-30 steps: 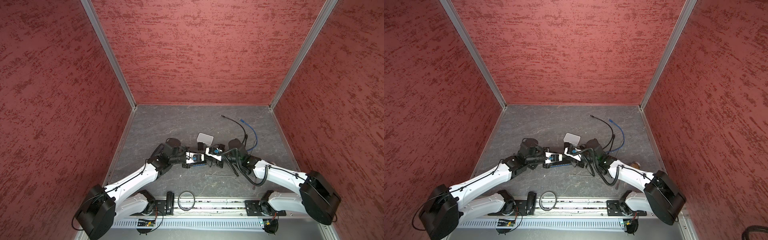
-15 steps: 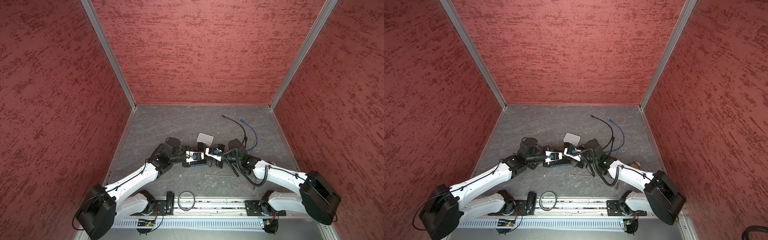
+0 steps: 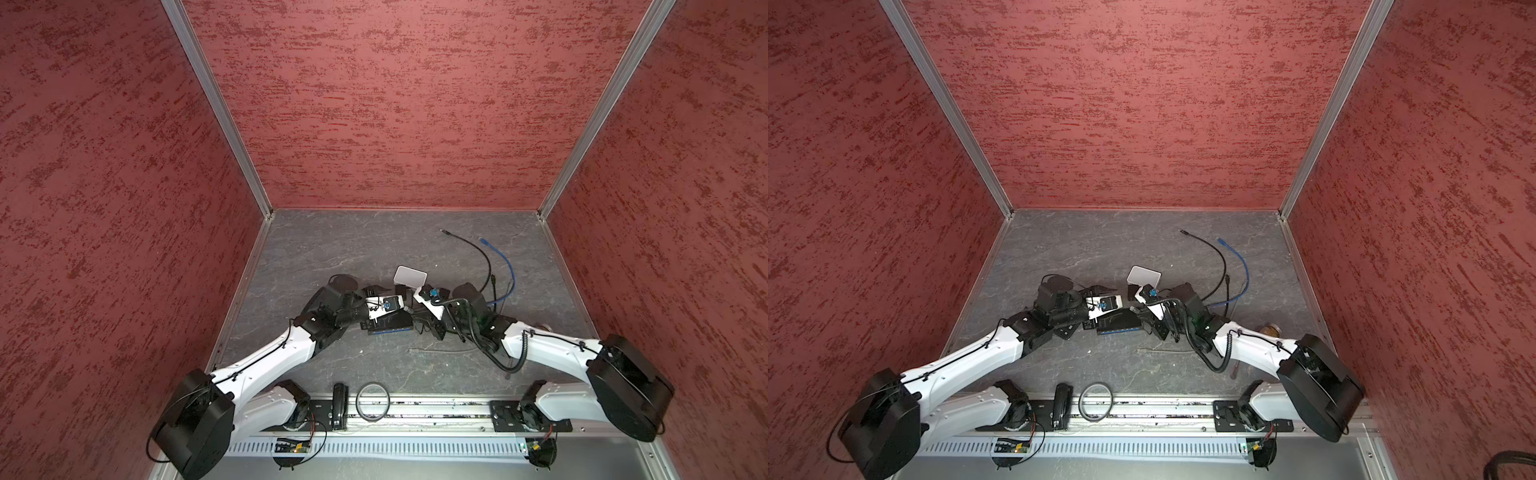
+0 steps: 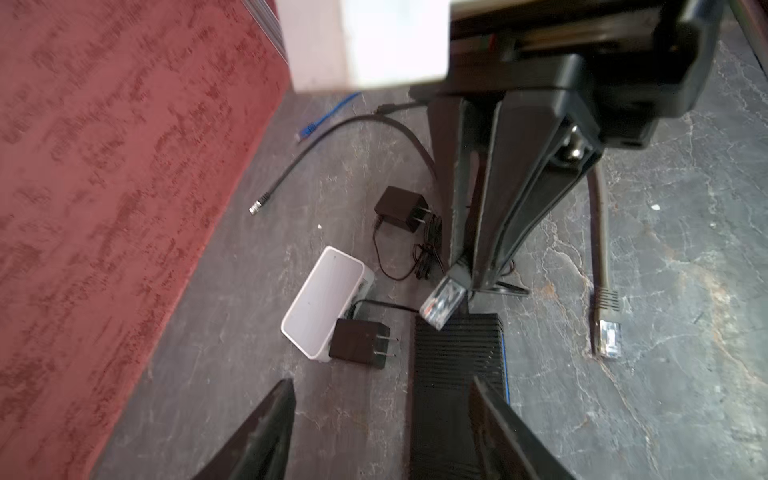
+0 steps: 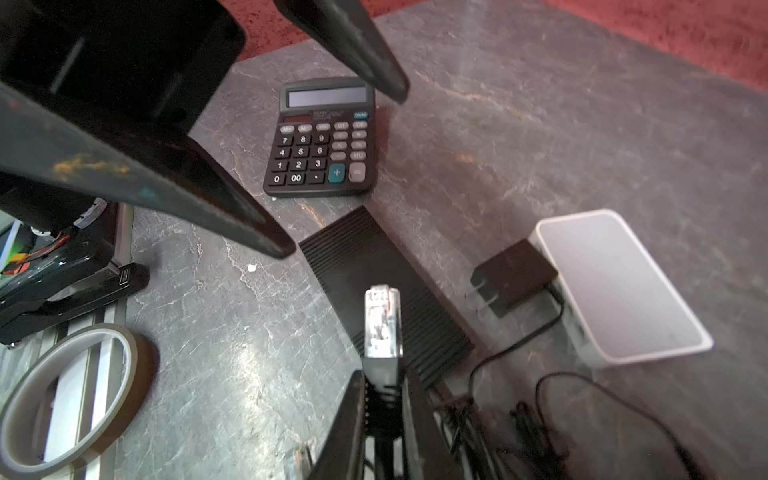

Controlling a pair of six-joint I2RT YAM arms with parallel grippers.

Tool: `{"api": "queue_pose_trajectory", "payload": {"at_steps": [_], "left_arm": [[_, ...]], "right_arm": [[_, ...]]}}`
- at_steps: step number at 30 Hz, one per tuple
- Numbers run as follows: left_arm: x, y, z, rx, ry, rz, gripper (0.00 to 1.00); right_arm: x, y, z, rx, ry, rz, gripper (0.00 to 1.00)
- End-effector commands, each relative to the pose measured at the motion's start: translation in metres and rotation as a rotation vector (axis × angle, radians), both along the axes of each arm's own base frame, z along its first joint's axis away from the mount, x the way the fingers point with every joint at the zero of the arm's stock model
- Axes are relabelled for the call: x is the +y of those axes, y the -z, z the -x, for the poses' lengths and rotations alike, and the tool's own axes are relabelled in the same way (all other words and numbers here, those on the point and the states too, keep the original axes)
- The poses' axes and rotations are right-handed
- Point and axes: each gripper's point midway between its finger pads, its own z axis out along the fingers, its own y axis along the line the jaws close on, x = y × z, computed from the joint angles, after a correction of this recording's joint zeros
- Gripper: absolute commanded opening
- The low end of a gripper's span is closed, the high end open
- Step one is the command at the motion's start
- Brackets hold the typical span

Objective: Insert the plug into the switch port

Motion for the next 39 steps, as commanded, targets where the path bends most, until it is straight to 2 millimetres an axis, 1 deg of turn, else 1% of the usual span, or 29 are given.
{"api": "queue_pose_trajectory", "payload": {"at_steps": [1, 5, 10, 12, 18, 21, 25, 28, 32, 33, 39], "left_arm": [[-0.001, 0.014, 0.001, 0.068, 0.004, -0.051, 0.67], [-0.003, 0.026, -0.002, 0.102, -0.008, -0.059, 0.68], [-0.001, 0.034, -0.012, 0.173, -0.052, -0.064, 0.68], [0.0, 0.037, -0.015, 0.197, -0.068, -0.063, 0.68], [0.003, 0.041, -0.022, 0.245, -0.112, -0.053, 0.68], [0.006, 0.046, -0.028, 0.277, -0.149, -0.064, 0.68], [0.01, 0.058, -0.035, 0.342, -0.211, -0.109, 0.67], [0.011, 0.066, -0.037, 0.395, -0.255, -0.14, 0.67], [0.011, 0.072, -0.042, 0.453, -0.338, -0.18, 0.67], [0.012, 0.074, -0.044, 0.473, -0.363, -0.185, 0.67], [0.005, 0.085, -0.049, 0.55, -0.435, -0.205, 0.66]], "right_arm": [[-0.005, 0.002, 0.006, 0.072, 0.07, -0.016, 0.09], [-0.004, 0.014, 0.023, 0.114, 0.048, 0.034, 0.09], [0.003, 0.017, 0.036, 0.128, 0.015, 0.043, 0.09], [0.007, 0.019, 0.04, 0.143, 0.006, 0.038, 0.09], [0.01, 0.043, 0.045, 0.218, 0.024, 0.057, 0.09], [0.011, 0.051, 0.047, 0.244, 0.036, 0.055, 0.09], [0.007, 0.066, 0.042, 0.27, 0.104, 0.086, 0.09], [0.0, 0.074, 0.032, 0.275, 0.183, 0.109, 0.09], [-0.003, 0.074, 0.024, 0.274, 0.247, 0.1, 0.09], [-0.004, 0.081, 0.024, 0.284, 0.252, 0.117, 0.1], [-0.003, 0.086, 0.02, 0.291, 0.272, 0.134, 0.1]]}}
